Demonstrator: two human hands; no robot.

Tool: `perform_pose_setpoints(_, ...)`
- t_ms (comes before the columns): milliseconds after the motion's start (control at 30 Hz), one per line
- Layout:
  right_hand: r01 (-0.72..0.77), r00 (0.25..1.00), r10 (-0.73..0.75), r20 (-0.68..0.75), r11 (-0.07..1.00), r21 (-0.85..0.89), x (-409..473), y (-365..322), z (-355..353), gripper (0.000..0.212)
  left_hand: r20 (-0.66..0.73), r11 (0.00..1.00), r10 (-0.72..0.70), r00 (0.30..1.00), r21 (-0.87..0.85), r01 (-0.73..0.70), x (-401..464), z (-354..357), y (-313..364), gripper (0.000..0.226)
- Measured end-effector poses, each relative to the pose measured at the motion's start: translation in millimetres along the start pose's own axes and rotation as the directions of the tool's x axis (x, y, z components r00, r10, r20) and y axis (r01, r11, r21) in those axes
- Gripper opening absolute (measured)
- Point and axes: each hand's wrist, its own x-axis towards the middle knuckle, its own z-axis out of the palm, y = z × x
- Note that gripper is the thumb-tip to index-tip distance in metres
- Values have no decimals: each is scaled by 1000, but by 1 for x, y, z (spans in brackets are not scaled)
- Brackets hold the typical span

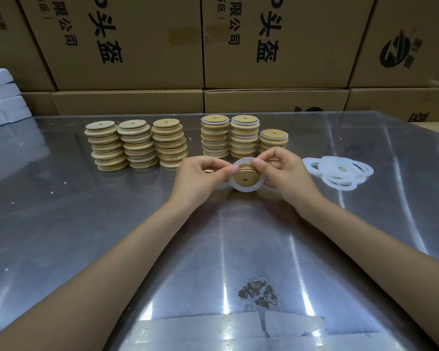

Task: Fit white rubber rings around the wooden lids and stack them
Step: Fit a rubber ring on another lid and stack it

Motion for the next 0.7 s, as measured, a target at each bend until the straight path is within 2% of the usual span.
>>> perform_pose_setpoints(200, -58, 998, 59, -31, 998, 27, 1, -3, -4, 11, 47, 1000, -9, 999, 13, 8, -2, 1, 3, 10)
perform_pose_setpoints(400, -84, 996, 84, -3, 993, 77, 0, -5, -5, 9, 61, 981, -142, 988, -124, 149, -2, -1, 4, 7)
perform_pose_setpoints(700, -152, 988, 154, -8, 982, 110, 1, -5, -6, 13, 129, 950, -219, 967, -198, 242, -1, -4, 0, 6)
